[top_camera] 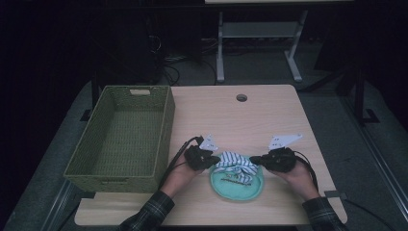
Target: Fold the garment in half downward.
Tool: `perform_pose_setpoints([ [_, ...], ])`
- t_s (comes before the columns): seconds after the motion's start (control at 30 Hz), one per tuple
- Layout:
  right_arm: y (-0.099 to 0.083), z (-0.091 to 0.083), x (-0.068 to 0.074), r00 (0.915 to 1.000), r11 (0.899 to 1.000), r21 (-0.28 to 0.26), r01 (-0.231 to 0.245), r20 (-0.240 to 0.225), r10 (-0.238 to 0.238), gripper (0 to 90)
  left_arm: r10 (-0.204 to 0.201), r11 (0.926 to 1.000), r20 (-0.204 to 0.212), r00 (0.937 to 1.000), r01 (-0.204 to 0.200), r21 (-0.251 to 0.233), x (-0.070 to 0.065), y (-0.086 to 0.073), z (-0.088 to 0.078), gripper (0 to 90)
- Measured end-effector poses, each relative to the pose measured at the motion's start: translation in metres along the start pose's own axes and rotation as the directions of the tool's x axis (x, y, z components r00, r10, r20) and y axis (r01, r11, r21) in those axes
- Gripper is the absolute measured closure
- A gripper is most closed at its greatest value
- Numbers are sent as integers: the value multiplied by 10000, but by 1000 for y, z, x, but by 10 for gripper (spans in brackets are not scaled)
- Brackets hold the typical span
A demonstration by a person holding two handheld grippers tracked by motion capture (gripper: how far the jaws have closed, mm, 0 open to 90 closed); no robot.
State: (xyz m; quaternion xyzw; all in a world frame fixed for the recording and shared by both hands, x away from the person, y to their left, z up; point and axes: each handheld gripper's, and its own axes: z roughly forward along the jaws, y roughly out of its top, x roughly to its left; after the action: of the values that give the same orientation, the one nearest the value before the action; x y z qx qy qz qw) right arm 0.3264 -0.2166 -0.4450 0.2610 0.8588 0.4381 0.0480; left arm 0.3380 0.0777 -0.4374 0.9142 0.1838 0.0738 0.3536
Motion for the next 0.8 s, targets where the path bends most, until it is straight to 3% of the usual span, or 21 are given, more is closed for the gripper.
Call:
perform_pose_setpoints([
  [0.1, -2, -4, 10, 9995, 9998, -31, 206, -256, -207, 899, -80, 9997, 257, 9996, 85, -222, -8, -1, -5, 890],
  [0.4, -13, -5, 34, 9955, 9983, 254, 525, -799, -503, 891, 583, 9982, 794, 9951, -592, 81, -37, -10, -12, 840],
  [0.5, -16, -6, 38, 9962, 9982, 332, 500, -732, -474, 829, 655, 9978, 634, 9958, -661, 85, -41, -14, -16, 765],
  [0.63, -13, -16, 39, 9965, 9990, -150, 424, -714, -433, 704, 471, 9985, 510, 9976, -456, -306, -43, -13, -21, 628],
  [0.8, -14, -13, 44, 9963, 9993, 14, 376, -776, -374, 590, 625, 9980, 460, 9970, -628, 49, -45, -12, -13, 529],
])
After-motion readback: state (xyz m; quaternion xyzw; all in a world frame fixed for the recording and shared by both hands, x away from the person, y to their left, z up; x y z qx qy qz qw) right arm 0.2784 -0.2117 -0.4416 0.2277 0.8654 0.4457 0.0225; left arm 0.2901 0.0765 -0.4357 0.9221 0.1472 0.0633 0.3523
